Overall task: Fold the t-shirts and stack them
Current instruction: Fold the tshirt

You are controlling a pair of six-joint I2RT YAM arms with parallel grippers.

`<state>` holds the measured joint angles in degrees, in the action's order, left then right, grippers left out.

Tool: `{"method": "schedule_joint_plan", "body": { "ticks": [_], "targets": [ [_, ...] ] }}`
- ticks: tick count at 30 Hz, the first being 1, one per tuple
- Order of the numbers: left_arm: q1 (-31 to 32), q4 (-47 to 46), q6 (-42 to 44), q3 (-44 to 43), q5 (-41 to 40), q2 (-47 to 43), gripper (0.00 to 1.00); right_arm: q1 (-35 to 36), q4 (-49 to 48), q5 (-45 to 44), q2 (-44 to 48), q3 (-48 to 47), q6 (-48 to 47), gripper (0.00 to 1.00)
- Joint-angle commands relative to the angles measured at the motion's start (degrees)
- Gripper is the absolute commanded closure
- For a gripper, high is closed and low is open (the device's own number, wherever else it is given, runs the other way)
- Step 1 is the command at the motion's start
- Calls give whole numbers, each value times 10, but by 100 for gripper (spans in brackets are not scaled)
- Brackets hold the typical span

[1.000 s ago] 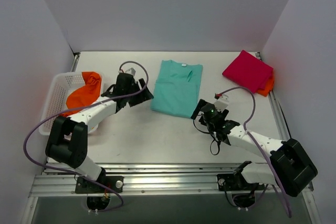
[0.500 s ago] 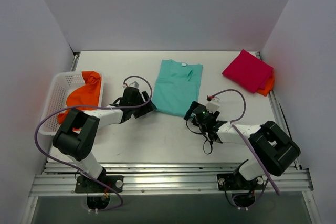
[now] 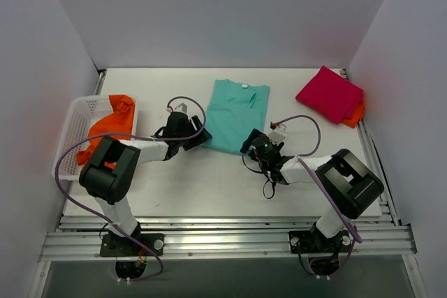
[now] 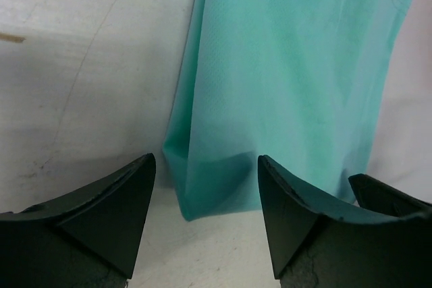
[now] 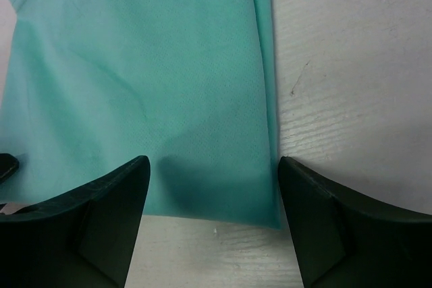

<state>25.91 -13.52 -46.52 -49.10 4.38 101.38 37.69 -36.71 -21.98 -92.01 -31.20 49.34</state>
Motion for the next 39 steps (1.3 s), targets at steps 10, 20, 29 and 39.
{"method": "schedule_joint_plan", "body": {
  "ticks": [10, 20, 29, 39],
  "targets": [
    [-3, -69, -13, -23, 28, 87, 72, 0, 62, -4, -21, 1, 6, 80],
    [23, -7, -29, 47, -13, -50, 98, 35, 201, -72, 108, 2, 26, 100],
    [146, 165, -69, 132, -119, -295, 98, 151, 471, -162, 297, -33, 130, 100],
    [137, 290, -66, 85, -198, -433, 96, 171, 546, -213, 338, -83, 125, 100]
  ]
}}
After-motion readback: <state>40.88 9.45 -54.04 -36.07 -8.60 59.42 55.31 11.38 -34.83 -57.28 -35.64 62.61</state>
